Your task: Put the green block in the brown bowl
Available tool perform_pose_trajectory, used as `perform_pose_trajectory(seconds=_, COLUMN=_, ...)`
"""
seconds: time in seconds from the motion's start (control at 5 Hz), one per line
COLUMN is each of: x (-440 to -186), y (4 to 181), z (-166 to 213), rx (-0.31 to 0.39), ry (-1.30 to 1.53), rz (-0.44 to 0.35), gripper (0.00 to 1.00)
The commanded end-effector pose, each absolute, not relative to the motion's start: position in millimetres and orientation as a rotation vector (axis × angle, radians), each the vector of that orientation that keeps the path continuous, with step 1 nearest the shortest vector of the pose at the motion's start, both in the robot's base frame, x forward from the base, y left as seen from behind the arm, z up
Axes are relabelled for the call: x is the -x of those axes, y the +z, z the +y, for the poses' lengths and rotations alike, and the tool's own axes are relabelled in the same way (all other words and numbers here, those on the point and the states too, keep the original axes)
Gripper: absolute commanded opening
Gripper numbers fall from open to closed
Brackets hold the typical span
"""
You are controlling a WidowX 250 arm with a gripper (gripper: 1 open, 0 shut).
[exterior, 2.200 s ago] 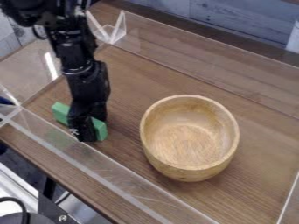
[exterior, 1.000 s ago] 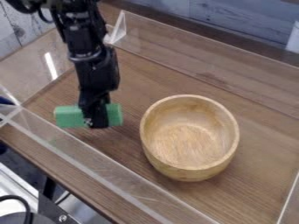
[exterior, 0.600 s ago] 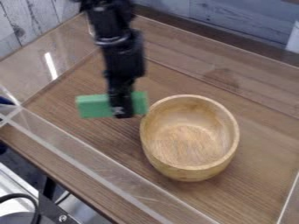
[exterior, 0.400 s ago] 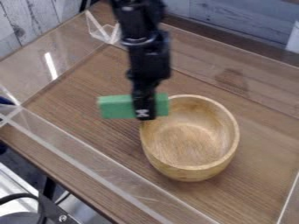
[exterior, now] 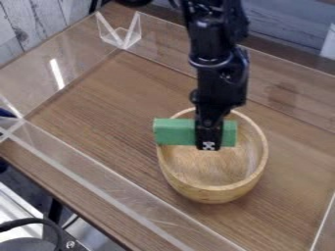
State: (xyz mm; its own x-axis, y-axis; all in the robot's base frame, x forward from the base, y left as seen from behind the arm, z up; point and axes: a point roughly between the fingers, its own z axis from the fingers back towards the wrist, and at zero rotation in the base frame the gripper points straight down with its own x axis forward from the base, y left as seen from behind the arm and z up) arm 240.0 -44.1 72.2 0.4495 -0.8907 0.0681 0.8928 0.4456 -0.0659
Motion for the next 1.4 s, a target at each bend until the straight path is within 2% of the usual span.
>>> perform_pose_trajectory(seconds=0.0, x=-247, y=77.1, z=-51, rx=0.088, ry=-1.122, rz=-0.069, gripper=0.00)
perform_pose_trajectory(seconds=1.2, x=-239, y=53.2, z=-55, rx=0.131, ry=-1.148, rz=-0.050, gripper=0.00)
